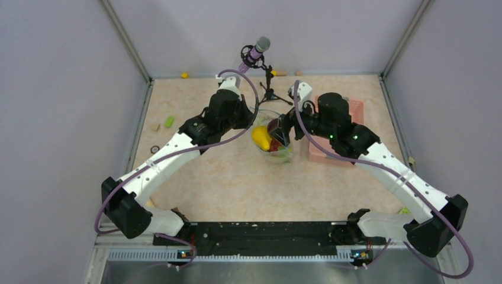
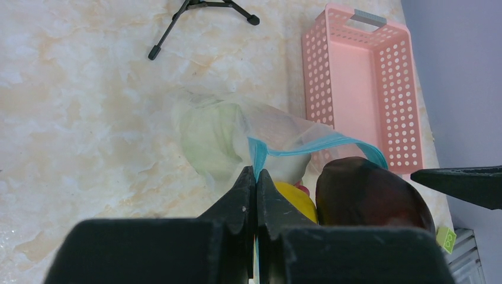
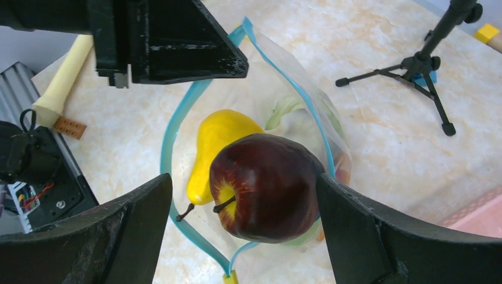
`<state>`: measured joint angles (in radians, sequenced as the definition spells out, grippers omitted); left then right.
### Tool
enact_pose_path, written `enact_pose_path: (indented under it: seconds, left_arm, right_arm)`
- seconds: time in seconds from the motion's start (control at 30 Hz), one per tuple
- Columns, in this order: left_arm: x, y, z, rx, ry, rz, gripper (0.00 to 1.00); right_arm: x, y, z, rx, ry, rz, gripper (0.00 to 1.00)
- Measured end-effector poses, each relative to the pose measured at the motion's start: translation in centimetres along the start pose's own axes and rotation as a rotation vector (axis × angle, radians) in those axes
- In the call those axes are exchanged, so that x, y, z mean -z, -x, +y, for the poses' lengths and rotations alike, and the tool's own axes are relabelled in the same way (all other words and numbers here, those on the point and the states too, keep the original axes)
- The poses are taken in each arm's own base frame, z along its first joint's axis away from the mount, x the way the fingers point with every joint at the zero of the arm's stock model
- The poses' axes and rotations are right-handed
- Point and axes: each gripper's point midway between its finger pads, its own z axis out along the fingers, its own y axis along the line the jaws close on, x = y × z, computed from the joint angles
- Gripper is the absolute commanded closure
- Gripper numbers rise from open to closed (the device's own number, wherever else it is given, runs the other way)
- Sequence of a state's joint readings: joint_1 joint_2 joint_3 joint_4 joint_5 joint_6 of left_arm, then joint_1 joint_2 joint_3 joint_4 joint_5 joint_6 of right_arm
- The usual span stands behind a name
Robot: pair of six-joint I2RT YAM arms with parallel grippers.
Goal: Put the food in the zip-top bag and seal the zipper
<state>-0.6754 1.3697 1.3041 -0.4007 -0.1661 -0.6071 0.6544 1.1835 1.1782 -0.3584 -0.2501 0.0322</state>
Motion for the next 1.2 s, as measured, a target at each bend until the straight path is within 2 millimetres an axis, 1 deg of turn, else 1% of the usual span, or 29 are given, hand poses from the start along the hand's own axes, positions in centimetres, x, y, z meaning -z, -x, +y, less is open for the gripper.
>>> enact_pose_path:
  seconds: [0.13, 0.27, 0.33, 0.43, 0.47, 0.57, 0.63, 0.67, 0.73, 0.83, 1.07, 1.13, 1.2]
  left_arm:
    - [0.0, 0.0, 0.0, 0.006, 0.000, 0.001, 1.00]
    - [0.0, 0.0, 0.0, 0.014, 0.003, 0.000, 1.00]
    - [0.0, 0.0, 0.0, 0.015, 0.004, 0.000, 1.00]
    - [0.0, 0.0, 0.0, 0.015, 0.004, 0.000, 1.00]
    - [0.0, 0.0, 0.0, 0.015, 0.003, 0.000, 1.00]
    - [0.0, 0.0, 0.0, 0.015, 0.003, 0.000, 1.00]
    - [0.0, 0.0, 0.0, 0.015, 0.003, 0.000, 1.00]
    - [0.0, -0.1, 0.0, 0.014, 0.003, 0.001, 1.00]
    - [0.0, -0.1, 0.0, 0.014, 0.003, 0.000, 1.00]
    - [-0.1, -0.1, -0.1, 0.011, -0.005, 0.003, 1.00]
    - [-0.2, -0.7, 0.1, -0.005, -0.009, 0.019, 1.00]
    - [-0.3, -0.8, 0.3, -0.005, -0.006, 0.023, 1.00]
    - [-0.3, -0.8, 0.3, -0.004, -0.007, 0.023, 1.00]
  right_arm:
    - [0.3, 0.4, 0.6, 0.012, 0.034, -0.022, 0.13]
    - [0.6, -0.2, 0.7, 0.013, 0.034, -0.025, 0.14]
    - [1.1, -0.5, 0.7, 0.015, 0.025, -0.027, 0.14]
    - [2.3, -0.5, 0.4, 0.037, -0.002, -0.048, 0.16]
    - [2.7, -0.4, 0.4, 0.045, -0.008, -0.057, 0.18]
    - [3.8, 0.3, 0.5, 0.062, -0.019, -0.092, 0.30]
    - [3.9, 0.7, 0.5, 0.069, -0.019, -0.107, 0.42]
    - [3.9, 0.8, 0.5, 0.071, -0.020, -0.110, 0.46]
    - [3.6, 0.5, 0.4, 0.070, -0.020, -0.101, 0.57]
    - [2.5, -0.2, 0.1, 0.065, -0.019, -0.068, 0.66]
    - [-1.6, -3.3, -1.2, 0.032, -0.029, 0.064, 0.71]
    - [-2.2, -3.5, -1.8, 0.023, -0.053, 0.079, 0.71]
    - [-2.5, -3.3, -2.4, 0.012, -0.086, 0.082, 0.71]
